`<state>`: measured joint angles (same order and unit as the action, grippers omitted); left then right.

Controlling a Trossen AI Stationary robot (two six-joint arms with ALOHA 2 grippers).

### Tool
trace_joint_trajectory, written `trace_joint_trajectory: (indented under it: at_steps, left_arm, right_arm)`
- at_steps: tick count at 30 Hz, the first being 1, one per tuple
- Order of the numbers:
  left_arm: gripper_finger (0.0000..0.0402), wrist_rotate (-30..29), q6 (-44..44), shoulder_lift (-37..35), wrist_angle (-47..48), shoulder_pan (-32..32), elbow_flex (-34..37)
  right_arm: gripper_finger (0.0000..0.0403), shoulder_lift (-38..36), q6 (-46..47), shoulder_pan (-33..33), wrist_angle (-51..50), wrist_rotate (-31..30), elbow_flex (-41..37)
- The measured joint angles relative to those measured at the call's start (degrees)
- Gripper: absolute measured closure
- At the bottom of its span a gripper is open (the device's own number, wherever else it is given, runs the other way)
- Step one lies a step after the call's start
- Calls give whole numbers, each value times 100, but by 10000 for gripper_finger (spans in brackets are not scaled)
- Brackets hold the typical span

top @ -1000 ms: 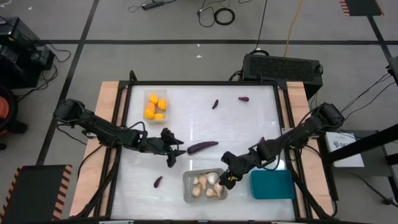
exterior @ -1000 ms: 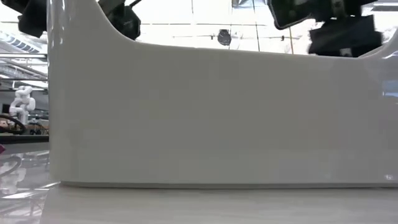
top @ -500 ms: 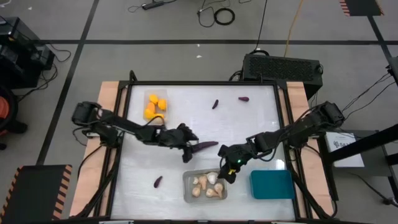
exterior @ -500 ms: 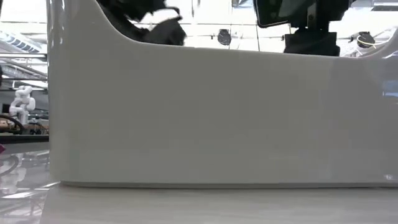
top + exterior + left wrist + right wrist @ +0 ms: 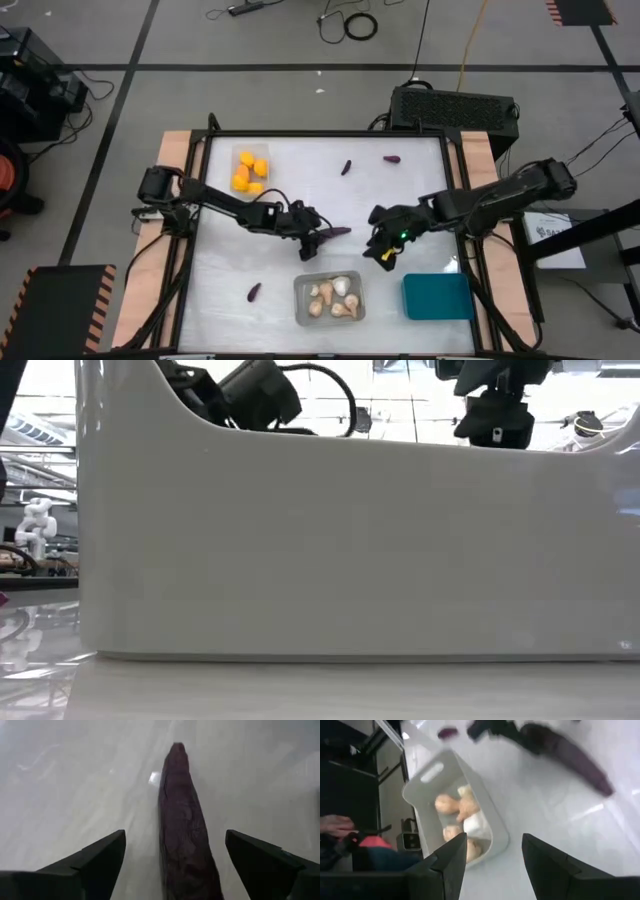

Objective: Sort produce into baskets
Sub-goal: Put the eggplant into the blue bin

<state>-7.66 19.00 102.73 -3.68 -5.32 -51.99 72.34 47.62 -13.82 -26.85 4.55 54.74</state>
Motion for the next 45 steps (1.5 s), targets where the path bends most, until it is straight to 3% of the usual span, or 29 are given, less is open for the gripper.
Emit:
trace_joint_trajectory:
  at_steps: [13, 24, 31, 38, 45]
  left_arm:
    - [54, -142, 138, 294, -27, -248, -2]
    - [174, -169, 158, 294, -6, -258, -2]
    - [239, -26, 163, 255, -116, -256, -2]
    - [242, -21, 167, 255, -589, -240, -107]
    - [240, 1, 47, 224, -629, -225, -1088]
  right_arm:
    - [220, -326, -311, 152, -617, -606, 0]
    - [220, -367, -289, 152, -870, -1203, 0]
    - [220, -583, -333, 152, -1022, -1239, 0]
    - [220, -914, -238, 150, -1206, -1509, 0]
    - [220, -1301, -42, 147, -1357, -1603, 1]
